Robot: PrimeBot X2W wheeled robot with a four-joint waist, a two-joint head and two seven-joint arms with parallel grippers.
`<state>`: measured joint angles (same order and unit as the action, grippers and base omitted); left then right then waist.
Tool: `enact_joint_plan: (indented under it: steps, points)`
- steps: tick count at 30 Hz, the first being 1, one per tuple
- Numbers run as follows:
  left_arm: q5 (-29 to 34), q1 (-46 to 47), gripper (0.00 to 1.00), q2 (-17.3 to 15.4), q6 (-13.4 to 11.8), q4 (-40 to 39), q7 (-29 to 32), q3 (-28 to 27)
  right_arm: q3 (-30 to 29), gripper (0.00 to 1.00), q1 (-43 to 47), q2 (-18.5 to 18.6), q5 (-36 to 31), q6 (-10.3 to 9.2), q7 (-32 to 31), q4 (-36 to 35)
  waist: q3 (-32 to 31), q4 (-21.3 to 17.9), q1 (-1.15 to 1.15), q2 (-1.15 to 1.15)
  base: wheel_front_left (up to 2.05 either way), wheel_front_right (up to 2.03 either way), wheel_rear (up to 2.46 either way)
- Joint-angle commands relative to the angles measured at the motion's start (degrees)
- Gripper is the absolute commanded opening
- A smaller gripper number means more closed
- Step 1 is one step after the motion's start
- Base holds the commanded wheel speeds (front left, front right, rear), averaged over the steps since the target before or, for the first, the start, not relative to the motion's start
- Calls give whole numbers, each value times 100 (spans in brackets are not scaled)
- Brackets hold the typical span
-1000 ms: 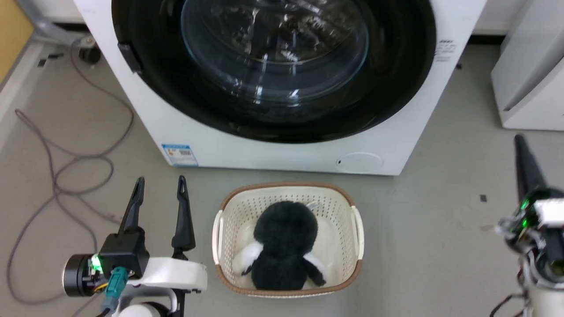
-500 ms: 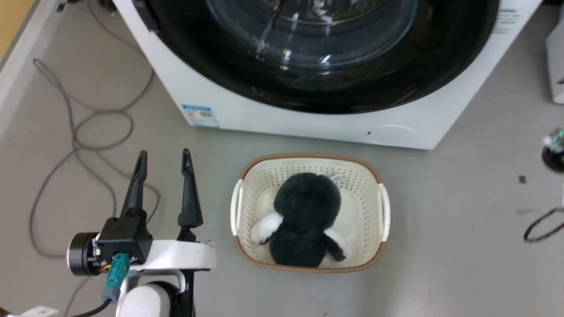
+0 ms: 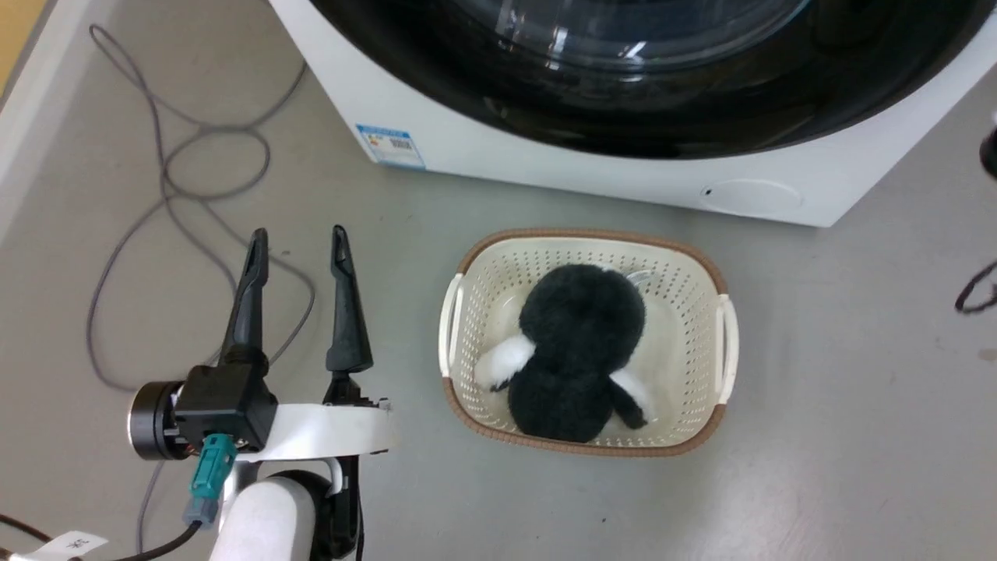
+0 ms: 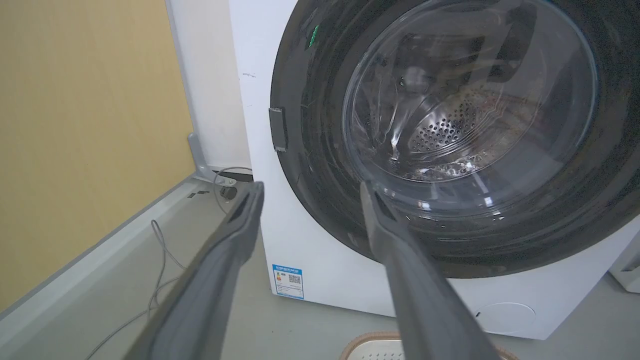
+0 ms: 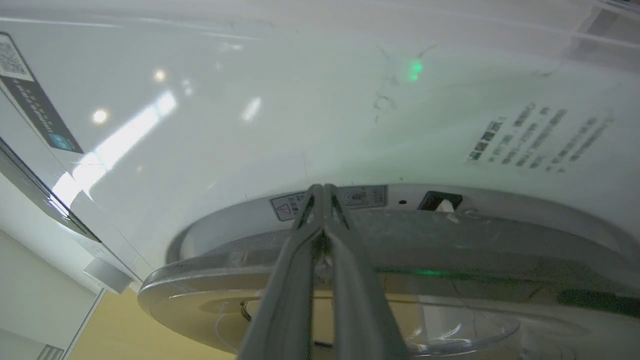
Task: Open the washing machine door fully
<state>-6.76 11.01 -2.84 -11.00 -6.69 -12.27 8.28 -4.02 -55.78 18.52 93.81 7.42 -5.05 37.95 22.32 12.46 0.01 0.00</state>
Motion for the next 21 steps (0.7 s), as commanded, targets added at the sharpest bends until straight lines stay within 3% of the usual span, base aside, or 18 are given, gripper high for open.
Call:
enact_joint_plan:
  steps: [1,17,21]
  points:
    - [-39,133,100,-4,-59,-41,-76,42,56,0,-297,80,214,6,-65,173,102,65,-1,0,0,0,0]
    - [-111,275,100,-4,-198,-31,-267,106,576,0,-675,134,1114,7,-1395,739,257,76,-1,0,0,0,0]
    - [-78,231,100,-4,-146,53,-273,61,693,0,-516,101,996,7,-1577,721,150,-48,-1,0,0,0,0]
